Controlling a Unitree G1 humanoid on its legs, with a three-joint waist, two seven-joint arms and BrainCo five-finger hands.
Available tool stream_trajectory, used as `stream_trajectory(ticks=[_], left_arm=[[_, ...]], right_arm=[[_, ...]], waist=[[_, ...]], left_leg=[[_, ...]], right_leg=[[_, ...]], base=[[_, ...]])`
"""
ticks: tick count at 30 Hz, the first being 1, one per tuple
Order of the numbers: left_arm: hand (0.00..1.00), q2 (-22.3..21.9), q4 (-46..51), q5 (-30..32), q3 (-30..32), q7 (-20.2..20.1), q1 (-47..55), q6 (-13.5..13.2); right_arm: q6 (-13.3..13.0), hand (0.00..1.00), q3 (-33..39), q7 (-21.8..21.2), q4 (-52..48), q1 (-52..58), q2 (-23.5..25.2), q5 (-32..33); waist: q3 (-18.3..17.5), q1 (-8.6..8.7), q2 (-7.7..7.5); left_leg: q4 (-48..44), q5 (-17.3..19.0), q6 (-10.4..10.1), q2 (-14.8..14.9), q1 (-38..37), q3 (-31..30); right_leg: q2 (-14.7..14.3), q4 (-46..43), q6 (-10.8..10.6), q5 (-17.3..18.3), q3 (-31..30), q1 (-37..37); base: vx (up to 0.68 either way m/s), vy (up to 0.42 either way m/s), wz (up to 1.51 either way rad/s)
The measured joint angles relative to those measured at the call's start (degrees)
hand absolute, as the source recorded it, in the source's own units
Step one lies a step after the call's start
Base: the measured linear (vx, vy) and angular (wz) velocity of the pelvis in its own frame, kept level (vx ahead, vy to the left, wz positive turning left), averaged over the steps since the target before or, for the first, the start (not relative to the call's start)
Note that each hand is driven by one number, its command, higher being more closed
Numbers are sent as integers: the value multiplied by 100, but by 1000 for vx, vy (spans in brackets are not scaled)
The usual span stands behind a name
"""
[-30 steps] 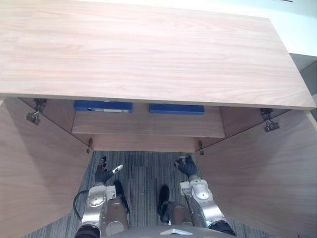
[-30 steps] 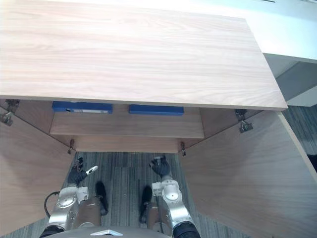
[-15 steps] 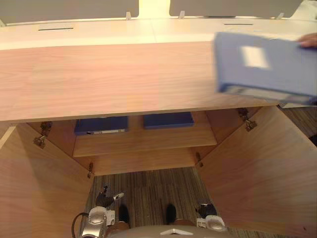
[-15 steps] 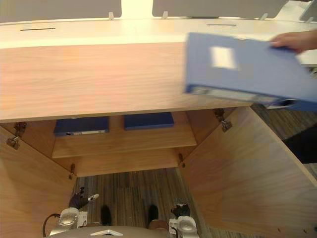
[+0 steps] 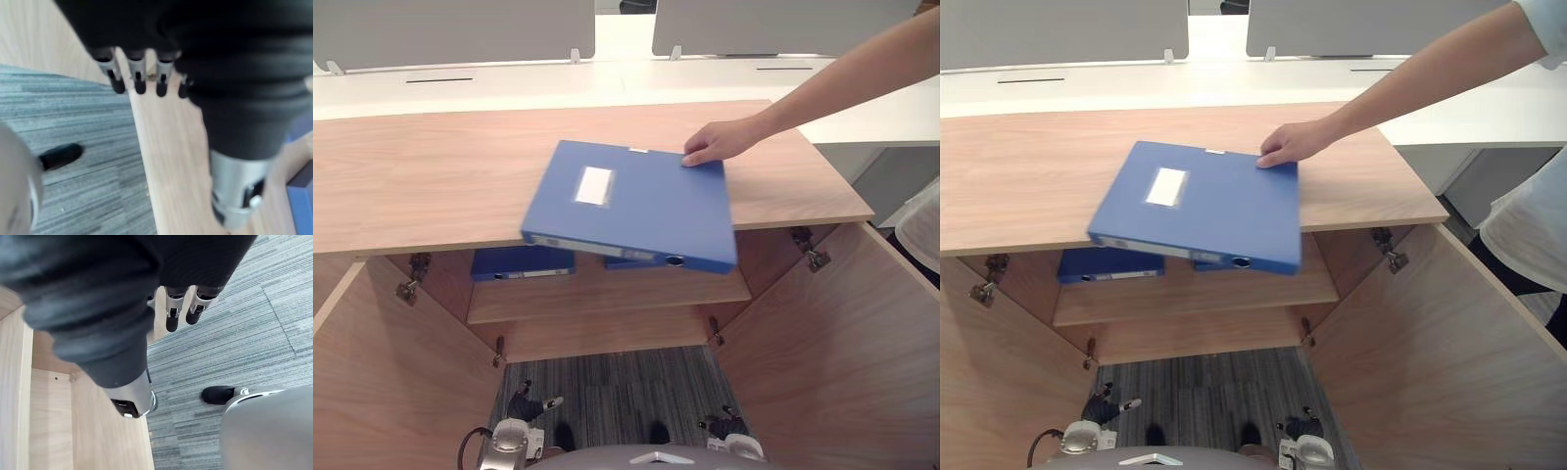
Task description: Walk over to the cabinet, pick up the folder, carry it to the office cabinet, place the folder inside the office cabinet, then close the office cabinet door
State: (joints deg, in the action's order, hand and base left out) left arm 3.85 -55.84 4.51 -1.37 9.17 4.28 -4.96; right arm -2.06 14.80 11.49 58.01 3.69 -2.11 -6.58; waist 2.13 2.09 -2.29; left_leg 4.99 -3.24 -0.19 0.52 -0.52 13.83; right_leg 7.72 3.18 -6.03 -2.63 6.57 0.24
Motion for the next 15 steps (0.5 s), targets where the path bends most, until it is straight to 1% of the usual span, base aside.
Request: stream_trajectory(ticks=[4,9,10,11,12,13,14,15], left_arm=[[0,6,1,16,-14,3,-50,0],[0,14,124,50,-354,5,-89,2],[0,76,474,86,-563,-1,-16,1],[0,179,1066,-334,-750,-216,147,-46],[0,254,1439,-404,-809,-374,273,-78],[0,419,2103,-260,-958,-480,475,-143],[0,542,2593,-33,-1038,-533,607,-261],[0,586,2753,43,-1076,-592,643,-310]], right_arm=[[7,0,9,-1,156,-87,-9,6],[7,0,3,-2,165,-104,-5,6],[6,0,-2,-4,161,-104,-10,7],[5,0,-8,-9,156,-106,-14,13],[5,0,-14,-25,151,-105,-15,23],[3,0,-17,-39,151,-100,-22,63],[1,0,-20,-47,153,-97,-32,70],[1,0,-25,-59,153,-94,-38,70]], waist=[[-7,10,-1],[2,33,15],[4,30,25],[7,13,29],[7,16,30],[4,30,33],[3,33,36],[4,33,40]], left_leg=[[0,15,-17,-9,-89,-30],[2,29,-38,-8,-173,-97],[2,29,-38,-9,-170,-113],[2,27,-36,-10,-168,-131],[2,27,-35,-10,-168,-141],[2,24,-31,-10,-170,-172],[2,26,-32,-14,-168,-211],[2,29,-36,-16,-167,-225]], right_leg=[[-2,23,-15,9,27,111],[-12,56,17,32,56,227],[-11,49,28,43,71,228],[-7,34,66,95,87,225],[-4,11,65,108,115,220],[1,-31,60,138,154,220],[7,-58,52,156,184,224],[10,-63,46,163,193,225]], base=[[58,-8,3],[17,-13,4],[-28,-16,4],[-37,-19,6],[-38,-13,8],[-34,-11,13],[-31,-9,14],[-33,-2,12]])
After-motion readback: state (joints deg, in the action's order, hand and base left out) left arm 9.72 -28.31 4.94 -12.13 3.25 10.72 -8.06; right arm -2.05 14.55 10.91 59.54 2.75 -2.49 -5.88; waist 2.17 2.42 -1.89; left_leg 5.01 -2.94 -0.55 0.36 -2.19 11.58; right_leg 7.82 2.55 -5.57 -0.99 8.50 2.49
